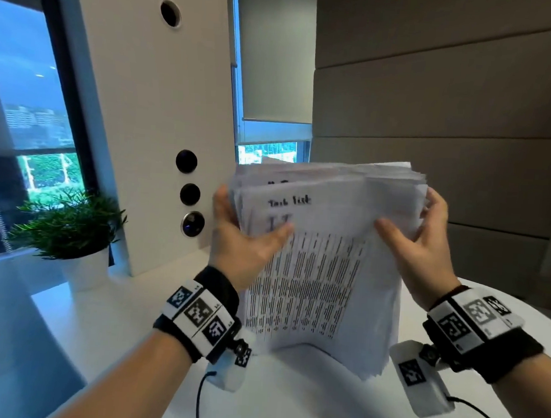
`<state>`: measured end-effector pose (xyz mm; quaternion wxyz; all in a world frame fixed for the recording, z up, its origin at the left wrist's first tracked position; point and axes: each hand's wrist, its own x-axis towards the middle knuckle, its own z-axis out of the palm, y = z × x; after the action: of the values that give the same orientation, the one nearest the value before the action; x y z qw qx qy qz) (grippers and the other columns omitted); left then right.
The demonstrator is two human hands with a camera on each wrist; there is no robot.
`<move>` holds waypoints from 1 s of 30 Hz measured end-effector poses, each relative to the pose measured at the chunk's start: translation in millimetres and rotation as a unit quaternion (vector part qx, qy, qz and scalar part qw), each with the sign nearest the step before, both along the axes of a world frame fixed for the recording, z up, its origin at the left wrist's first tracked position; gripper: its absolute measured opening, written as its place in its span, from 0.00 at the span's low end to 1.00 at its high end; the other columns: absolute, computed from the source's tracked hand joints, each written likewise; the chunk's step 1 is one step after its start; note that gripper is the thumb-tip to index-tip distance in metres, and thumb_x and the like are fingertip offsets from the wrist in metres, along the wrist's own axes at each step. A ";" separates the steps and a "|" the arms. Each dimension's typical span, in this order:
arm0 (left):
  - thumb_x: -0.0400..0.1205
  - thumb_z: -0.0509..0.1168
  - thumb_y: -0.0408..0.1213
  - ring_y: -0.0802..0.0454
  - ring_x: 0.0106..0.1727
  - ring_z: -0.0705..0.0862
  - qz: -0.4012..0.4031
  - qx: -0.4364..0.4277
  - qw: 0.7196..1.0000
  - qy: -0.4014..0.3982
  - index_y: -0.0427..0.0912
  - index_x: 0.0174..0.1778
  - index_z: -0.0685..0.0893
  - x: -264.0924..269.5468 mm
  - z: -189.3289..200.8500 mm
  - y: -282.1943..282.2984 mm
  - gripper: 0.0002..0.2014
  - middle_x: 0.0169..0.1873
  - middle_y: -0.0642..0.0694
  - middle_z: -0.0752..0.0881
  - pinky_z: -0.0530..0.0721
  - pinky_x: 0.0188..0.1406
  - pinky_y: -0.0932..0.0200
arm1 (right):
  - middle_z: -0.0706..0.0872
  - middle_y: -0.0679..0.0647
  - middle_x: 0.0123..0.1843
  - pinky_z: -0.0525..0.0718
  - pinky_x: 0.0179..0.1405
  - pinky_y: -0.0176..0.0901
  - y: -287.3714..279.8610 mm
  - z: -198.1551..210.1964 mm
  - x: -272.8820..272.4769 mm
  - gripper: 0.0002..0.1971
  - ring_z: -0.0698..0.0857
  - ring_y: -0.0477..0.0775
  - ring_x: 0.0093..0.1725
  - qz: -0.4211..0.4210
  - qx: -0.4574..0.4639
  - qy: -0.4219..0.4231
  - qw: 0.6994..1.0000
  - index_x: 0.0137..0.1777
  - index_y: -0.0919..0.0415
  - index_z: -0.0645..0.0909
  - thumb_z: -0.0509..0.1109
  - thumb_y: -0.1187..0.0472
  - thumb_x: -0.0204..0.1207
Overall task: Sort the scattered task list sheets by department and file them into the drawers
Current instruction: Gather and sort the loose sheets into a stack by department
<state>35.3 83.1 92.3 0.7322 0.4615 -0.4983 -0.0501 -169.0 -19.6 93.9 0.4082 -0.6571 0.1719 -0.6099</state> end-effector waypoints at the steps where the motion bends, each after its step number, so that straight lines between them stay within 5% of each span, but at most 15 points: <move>1: 0.68 0.77 0.23 0.60 0.49 0.89 0.000 0.004 1.000 -0.019 0.42 0.67 0.65 -1.8 0.1 -1.4 0.36 0.53 0.47 0.84 0.88 0.42 0.64 | 0.79 0.55 0.65 0.87 0.55 0.44 0.0 2.6 1.9 0.35 0.84 0.47 0.59 -0.008 -0.018 0.017 1.000 0.74 0.54 0.59 0.75 0.68 0.73; 5: 0.71 0.76 0.27 0.69 0.47 0.87 0.022 -0.004 0.999 -0.027 0.46 0.69 0.62 -9.9 -0.3 -2.7 0.37 0.54 0.51 0.83 0.86 0.39 0.69 | 0.70 0.52 0.74 0.76 0.73 0.52 3.2 10.5 10.0 0.41 0.76 0.47 0.71 -0.064 -0.085 0.048 0.993 0.79 0.53 0.53 0.73 0.64 0.71; 6: 0.71 0.76 0.26 0.70 0.49 0.86 0.028 -0.019 0.999 -0.031 0.46 0.71 0.59 -10.5 0.2 -2.3 0.39 0.57 0.50 0.81 0.86 0.41 0.70 | 0.67 0.48 0.76 0.73 0.75 0.47 3.5 11.4 10.8 0.42 0.73 0.43 0.72 -0.080 -0.102 0.056 0.990 0.80 0.54 0.51 0.73 0.66 0.71; 8: 0.71 0.75 0.23 0.71 0.53 0.84 0.036 -0.035 0.997 -0.061 0.44 0.74 0.56 -12.5 -1.6 -2.9 0.42 0.60 0.53 0.78 0.86 0.45 0.69 | 0.62 0.38 0.74 0.71 0.69 0.29 5.6 13.5 11.3 0.45 0.70 0.29 0.66 -0.122 -0.139 0.104 0.977 0.82 0.54 0.47 0.72 0.70 0.72; 10: 0.71 0.75 0.22 0.71 0.53 0.84 0.050 -0.038 0.993 -0.096 0.45 0.73 0.57 -15.0 -1.9 -3.9 0.42 0.59 0.60 0.77 0.85 0.46 0.71 | 0.61 0.39 0.71 0.70 0.55 0.22 8.1 16.9 11.2 0.46 0.67 0.27 0.54 -0.176 -0.178 0.155 0.956 0.83 0.49 0.46 0.70 0.71 0.72; 13: 0.71 0.77 0.27 0.68 0.56 0.83 0.106 -0.066 0.984 -0.127 0.50 0.74 0.58 -11.7 4.4 -3.8 0.42 0.60 0.68 0.74 0.85 0.50 0.69 | 0.71 0.47 0.65 0.72 0.50 0.30 7.1 25.8 9.0 0.39 0.71 0.38 0.49 -0.246 -0.224 0.168 0.928 0.81 0.51 0.59 0.71 0.68 0.72; 16: 0.71 0.78 0.37 0.52 0.64 0.80 0.163 -0.083 0.958 -0.221 0.51 0.73 0.63 -5.2 15.6 -3.3 0.38 0.64 0.52 0.76 0.83 0.62 0.54 | 0.82 0.57 0.58 0.73 0.53 0.35 -0.6 35.5 7.2 0.22 0.81 0.54 0.53 -0.296 -0.257 0.161 0.906 0.65 0.62 0.76 0.73 0.64 0.70; 18: 0.73 0.77 0.40 0.50 0.54 0.84 0.167 -0.064 0.953 -0.246 0.50 0.65 0.69 -3.3 23.9 -5.2 0.29 0.56 0.48 0.81 0.86 0.54 0.52 | 0.83 0.56 0.54 0.71 0.50 0.30 -1.2 41.5 6.7 0.17 0.81 0.54 0.51 -0.305 -0.268 0.159 0.900 0.59 0.62 0.78 0.74 0.63 0.70; 20: 0.74 0.76 0.39 0.55 0.43 0.86 0.172 -0.052 0.958 -0.222 0.45 0.59 0.74 -1.8 30.2 -8.2 0.22 0.46 0.48 0.84 0.88 0.44 0.57 | 0.82 0.54 0.54 0.72 0.52 0.31 0.7 43.6 6.3 0.22 0.82 0.53 0.50 -0.279 -0.251 0.155 0.914 0.64 0.60 0.75 0.74 0.63 0.71; 23: 0.74 0.75 0.34 0.73 0.36 0.84 0.152 -0.057 0.980 -0.115 0.40 0.59 0.70 4.8 29.2 -12.7 0.23 0.40 0.56 0.80 0.79 0.34 0.79 | 0.78 0.52 0.63 0.81 0.59 0.41 1.7 32.0 3.6 0.38 0.83 0.51 0.56 -0.142 -0.141 0.093 0.975 0.75 0.52 0.63 0.79 0.57 0.69; 27: 0.72 0.75 0.39 0.67 0.43 0.87 0.089 -0.052 0.995 -0.012 0.42 0.65 0.65 10.0 11.1 -15.0 0.31 0.48 0.52 0.84 0.86 0.40 0.68 | 0.87 0.53 0.61 0.87 0.49 0.41 -4.3 -8.9 1.0 0.52 0.88 0.51 0.58 0.079 0.008 0.001 0.997 0.71 0.56 0.68 0.83 0.35 0.49; 30: 0.67 0.76 0.48 0.64 0.52 0.87 0.054 0.018 0.998 0.032 0.44 0.65 0.70 12.4 -12.3 -17.9 0.34 0.52 0.51 0.86 0.87 0.50 0.62 | 0.89 0.53 0.59 0.88 0.52 0.45 -12.3 -42.9 -1.0 0.50 0.88 0.55 0.59 0.139 0.070 0.094 0.983 0.68 0.60 0.75 0.87 0.40 0.45</move>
<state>47.7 65.2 80.1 0.7409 0.4986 -0.4486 -0.0342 -170.0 -31.9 51.0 0.5164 -0.6986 0.1586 -0.4692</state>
